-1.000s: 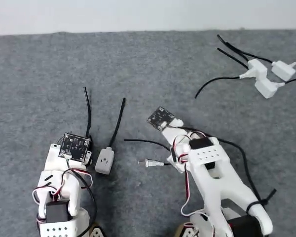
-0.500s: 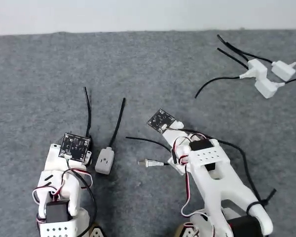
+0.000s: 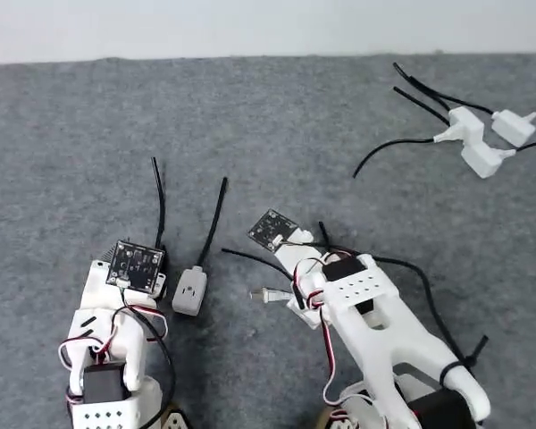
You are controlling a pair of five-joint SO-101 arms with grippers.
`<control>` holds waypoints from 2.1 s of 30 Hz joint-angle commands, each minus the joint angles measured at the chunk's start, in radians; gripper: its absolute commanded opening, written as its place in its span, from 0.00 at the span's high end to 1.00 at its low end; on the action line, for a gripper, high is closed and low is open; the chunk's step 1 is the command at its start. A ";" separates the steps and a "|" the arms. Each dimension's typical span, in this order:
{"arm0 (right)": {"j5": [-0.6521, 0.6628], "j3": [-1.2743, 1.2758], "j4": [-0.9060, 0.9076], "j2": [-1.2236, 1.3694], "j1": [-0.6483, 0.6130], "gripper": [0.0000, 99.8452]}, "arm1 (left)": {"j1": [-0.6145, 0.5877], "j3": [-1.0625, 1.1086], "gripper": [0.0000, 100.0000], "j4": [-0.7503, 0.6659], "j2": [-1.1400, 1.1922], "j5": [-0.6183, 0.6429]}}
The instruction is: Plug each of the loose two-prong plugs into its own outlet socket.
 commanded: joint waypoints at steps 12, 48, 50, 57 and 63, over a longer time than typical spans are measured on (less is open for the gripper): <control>-0.018 -0.207 0.176 -0.030 -0.001 0.68 | 0.008 -0.013 0.80 -0.031 -0.014 -0.011; 0.006 -1.315 0.905 -0.030 0.303 0.68 | 0.002 -0.012 0.80 -0.031 -0.014 -0.012; 0.006 -1.316 0.898 -0.030 0.352 0.68 | 0.002 -0.012 0.80 -0.031 -0.014 -0.012; 0.032 -1.315 0.802 -0.030 0.549 0.68 | 0.002 -0.012 0.80 -0.031 -0.014 -0.012; 0.075 -1.309 0.809 -0.030 0.642 0.68 | 0.002 -0.012 0.80 -0.031 -0.014 -0.012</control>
